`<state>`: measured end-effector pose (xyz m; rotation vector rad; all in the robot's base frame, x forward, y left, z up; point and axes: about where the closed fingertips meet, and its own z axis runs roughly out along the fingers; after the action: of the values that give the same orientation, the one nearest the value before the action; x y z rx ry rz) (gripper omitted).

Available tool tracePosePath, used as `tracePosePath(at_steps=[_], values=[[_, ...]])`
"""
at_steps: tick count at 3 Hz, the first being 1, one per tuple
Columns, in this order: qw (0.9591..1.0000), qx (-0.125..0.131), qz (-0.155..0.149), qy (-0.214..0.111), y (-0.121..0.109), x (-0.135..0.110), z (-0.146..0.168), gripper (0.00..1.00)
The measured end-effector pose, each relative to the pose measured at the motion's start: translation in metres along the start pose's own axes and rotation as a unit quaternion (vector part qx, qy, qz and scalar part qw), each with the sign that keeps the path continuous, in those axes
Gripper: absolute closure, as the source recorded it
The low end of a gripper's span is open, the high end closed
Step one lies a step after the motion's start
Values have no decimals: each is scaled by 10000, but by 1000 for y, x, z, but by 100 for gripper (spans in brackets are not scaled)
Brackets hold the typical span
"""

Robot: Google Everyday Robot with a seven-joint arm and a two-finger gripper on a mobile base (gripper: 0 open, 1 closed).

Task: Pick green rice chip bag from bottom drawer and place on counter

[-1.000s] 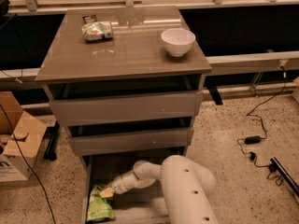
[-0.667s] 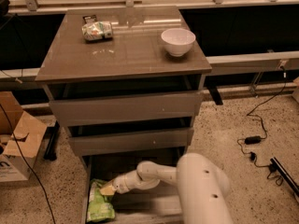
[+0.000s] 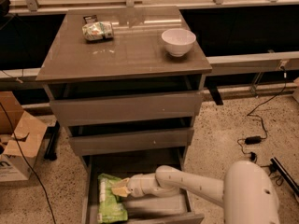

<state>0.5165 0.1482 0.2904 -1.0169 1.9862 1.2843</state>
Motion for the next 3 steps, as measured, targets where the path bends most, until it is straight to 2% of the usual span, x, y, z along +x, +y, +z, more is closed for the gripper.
tracePosePath(at_steps=[1,2,3], values=[[9992,46,-204,-333,25,-5,-42,100],[9957,134,-647,-657,52,-23,-91,100],[9835,322,-1561,-855,95,-72,-161,100]])
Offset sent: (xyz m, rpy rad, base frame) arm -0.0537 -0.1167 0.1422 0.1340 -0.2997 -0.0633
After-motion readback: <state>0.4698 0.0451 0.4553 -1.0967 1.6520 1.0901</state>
